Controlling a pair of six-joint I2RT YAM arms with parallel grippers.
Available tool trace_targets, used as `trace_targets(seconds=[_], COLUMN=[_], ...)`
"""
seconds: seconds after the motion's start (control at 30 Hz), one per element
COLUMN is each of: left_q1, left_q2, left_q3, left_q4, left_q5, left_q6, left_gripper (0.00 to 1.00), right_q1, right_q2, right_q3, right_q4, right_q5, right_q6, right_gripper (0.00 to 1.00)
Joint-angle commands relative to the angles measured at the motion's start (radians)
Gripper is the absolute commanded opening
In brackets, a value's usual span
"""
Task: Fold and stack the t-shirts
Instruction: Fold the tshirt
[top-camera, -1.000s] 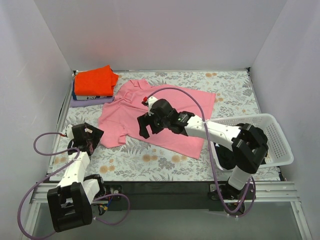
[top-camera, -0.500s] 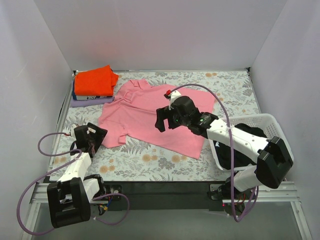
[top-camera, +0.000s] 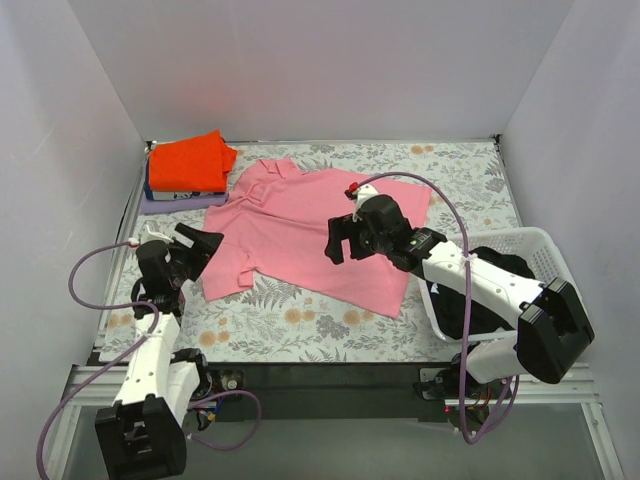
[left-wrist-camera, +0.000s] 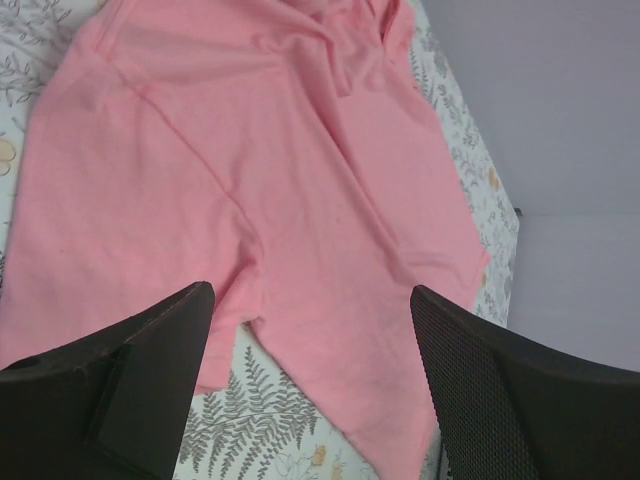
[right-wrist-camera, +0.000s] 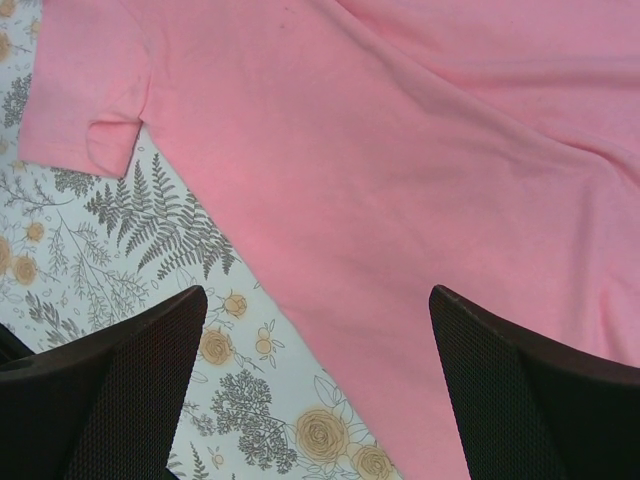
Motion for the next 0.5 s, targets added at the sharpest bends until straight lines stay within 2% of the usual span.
trace_targets(seconds=[0.0,0.2,0.3,0.33,0.47], left_q1=[-0.002,-0.003,-0.003,-0.002,-0.003], left_q2=[-0.052,-0.007,-0.062,-0.072,-0.073], left_q3=[0.072,0.040,-0.026,-0.032,-0.016], left_q4=[-0.091,-0.297,-0.310,-0.323,-0.372], left_q5=[0.024,-0.203,-0.281,-0.359,-0.447], left_q6=[0.022,-0.013,-0.053,-0.056,-0.052], left_gripper=[0.79,0.79,0.79,0.78,0.74], right_q1=[-0.018,-0.034,-0.045,-0.048,-0.073], right_q2=[-0.036,-0.033,-0.039,-0.042,-0.050], right_q3=[-0.014,-0.022,-0.031,-0.033,-0.042], right_q4=[0.028,0.026,0.026,0.026,0.026], right_q5=[-0.004,-0.018,-0.018,-0.020,-0.026], right_q6=[0.002,-0.003,-0.004,-0.003,-0.004], right_gripper=[0.98,0.98,0.98,0.98,0.98])
